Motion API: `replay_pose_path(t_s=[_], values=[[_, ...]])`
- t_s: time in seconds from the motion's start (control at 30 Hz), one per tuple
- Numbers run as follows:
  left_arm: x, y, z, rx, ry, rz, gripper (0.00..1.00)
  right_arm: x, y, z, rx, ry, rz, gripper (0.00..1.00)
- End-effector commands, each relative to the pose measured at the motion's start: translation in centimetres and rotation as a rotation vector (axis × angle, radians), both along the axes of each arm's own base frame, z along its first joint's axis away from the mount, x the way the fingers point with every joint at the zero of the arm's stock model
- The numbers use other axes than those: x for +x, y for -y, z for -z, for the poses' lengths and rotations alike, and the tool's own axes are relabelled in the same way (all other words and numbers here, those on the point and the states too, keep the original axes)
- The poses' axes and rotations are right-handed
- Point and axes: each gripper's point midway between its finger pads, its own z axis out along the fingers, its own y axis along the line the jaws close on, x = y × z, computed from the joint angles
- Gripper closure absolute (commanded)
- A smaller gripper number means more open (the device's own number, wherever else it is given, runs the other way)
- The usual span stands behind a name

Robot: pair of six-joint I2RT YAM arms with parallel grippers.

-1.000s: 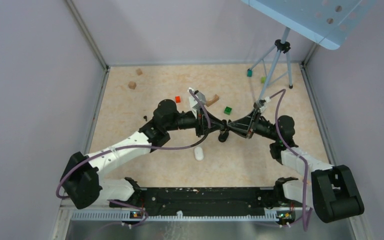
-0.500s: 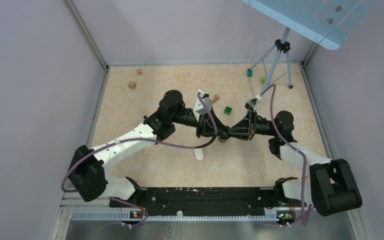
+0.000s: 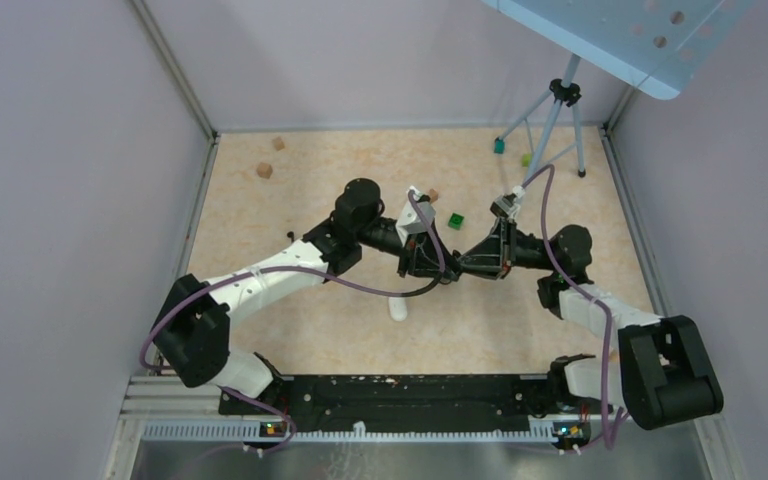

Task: Insert the wireless bluetooth earbuds into the charging case
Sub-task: Insert the right earbud into the right side groove of the charging case.

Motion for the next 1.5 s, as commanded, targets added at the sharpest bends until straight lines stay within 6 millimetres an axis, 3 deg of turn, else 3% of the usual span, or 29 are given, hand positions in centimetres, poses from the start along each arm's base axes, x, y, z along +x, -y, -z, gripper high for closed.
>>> replay_pose_path(t_s=[0.0, 0.37, 1.03, 1.47], values=[[0.4, 0.0, -1.9, -0.060, 0.069, 0.018, 1.00, -0.7, 0.0, -1.6, 0.028, 0.113, -0.029, 1.00], [0.9, -0.7, -2.5, -0.061, 0.074, -0.011, 1.00, -0.6, 0.0, -1.2, 0.033, 0.109, -0.020, 1.00], [2.9, -0.6, -1.1, -0.046, 0.097, -0.084, 1.00, -0.2, -0.1, -2.0, 0.054, 0.123, -0.011, 1.00], [3.5, -0.4, -2.2, -0.072, 0.155, -0.102, 1.00, -0.2, -0.1, -1.9, 0.055, 0.120, -0.008, 1.00]])
